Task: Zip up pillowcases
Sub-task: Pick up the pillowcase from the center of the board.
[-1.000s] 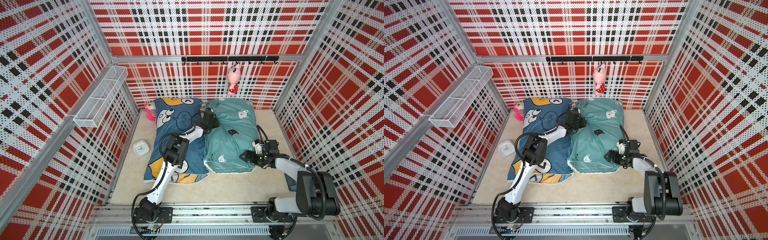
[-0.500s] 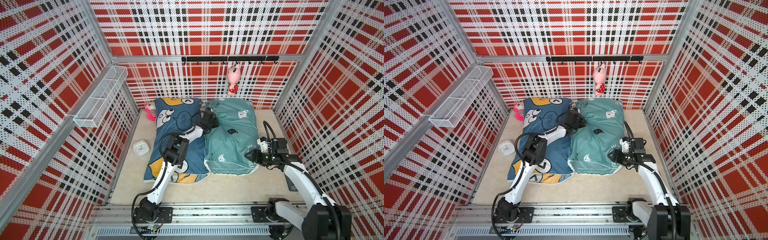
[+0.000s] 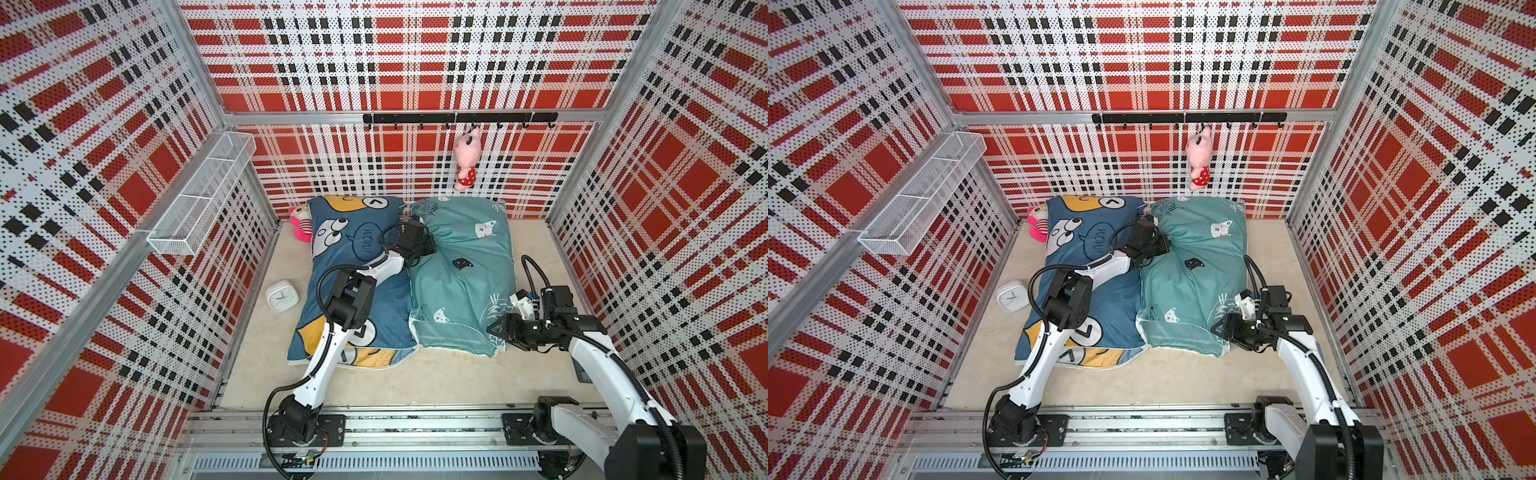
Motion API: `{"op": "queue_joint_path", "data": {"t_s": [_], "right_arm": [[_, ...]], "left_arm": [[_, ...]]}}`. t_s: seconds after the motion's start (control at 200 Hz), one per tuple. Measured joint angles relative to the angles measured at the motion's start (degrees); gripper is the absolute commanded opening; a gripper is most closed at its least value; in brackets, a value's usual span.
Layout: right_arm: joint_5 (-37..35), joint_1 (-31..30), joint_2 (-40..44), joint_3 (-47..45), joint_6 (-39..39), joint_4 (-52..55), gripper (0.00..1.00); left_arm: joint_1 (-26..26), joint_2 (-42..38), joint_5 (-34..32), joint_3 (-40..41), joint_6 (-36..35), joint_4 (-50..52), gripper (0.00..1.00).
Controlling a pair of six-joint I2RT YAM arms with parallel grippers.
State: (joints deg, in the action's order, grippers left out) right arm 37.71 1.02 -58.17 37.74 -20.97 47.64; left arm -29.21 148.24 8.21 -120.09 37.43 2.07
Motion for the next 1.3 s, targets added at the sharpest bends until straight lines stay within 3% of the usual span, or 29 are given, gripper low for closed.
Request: {"op": "queue_joint_path", "data": {"t_s": [0.827, 1.087, 1.298], "right_arm": [[-9.27, -2.62, -0.87, -1.7, -6.05, 2.71, 0.36], [-10.95, -3.56, -1.44, -2.16, -7.34, 2.99, 0.35], [-11.69, -3.93, -1.73, -2.4, -7.87, 3.04, 0.24]], "left_arm": [[0.04, -0.11, 0.35, 0.81, 0.72, -1.22, 0.0], [0.09, -0.11, 0.42, 0.87, 0.96, -1.31, 0.0], [0.15, -0.22, 0.61, 1.29, 1.16, -1.75, 0.0]]}}
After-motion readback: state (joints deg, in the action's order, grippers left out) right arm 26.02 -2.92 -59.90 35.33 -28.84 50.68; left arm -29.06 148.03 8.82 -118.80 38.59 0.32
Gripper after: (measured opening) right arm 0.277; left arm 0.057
